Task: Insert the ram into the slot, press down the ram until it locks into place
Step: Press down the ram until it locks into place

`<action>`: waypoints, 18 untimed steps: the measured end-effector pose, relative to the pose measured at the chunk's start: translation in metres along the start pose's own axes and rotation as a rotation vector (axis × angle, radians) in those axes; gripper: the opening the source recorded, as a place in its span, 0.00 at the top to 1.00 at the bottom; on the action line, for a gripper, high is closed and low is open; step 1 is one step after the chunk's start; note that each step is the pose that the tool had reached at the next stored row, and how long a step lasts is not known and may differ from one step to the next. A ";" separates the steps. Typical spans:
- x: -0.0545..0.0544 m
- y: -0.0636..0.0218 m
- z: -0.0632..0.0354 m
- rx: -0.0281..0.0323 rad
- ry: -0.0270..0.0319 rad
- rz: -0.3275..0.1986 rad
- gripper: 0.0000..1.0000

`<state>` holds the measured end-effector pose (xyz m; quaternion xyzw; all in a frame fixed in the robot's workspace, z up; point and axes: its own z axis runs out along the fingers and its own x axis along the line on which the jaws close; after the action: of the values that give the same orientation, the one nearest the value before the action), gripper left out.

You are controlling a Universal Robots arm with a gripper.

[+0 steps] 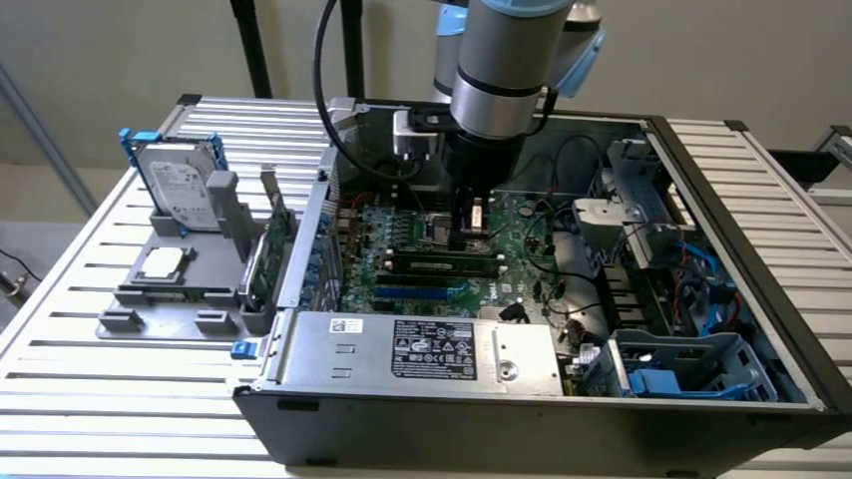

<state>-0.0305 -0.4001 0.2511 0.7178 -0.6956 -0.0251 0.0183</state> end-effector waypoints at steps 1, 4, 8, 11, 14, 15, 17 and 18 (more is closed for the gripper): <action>0.000 0.0000 0.0000 0.0000 0.0000 0.000 0.89; 0.000 0.0000 0.0000 0.0000 0.0000 0.000 0.89; 0.000 0.0000 0.0000 0.0000 0.0001 0.000 0.89; 0.000 0.0004 0.0004 0.0000 0.0001 0.000 0.89; 0.000 0.0022 0.0038 0.0002 0.0001 0.000 0.89; -0.001 0.0025 0.0053 0.0004 0.0000 0.000 0.89; -0.001 0.0023 0.0079 0.0005 0.0001 0.000 0.89; -0.001 0.0023 0.0089 0.0005 0.0001 0.000 0.89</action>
<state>-0.0334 -0.3991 0.2424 0.7178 -0.6955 -0.0249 0.0181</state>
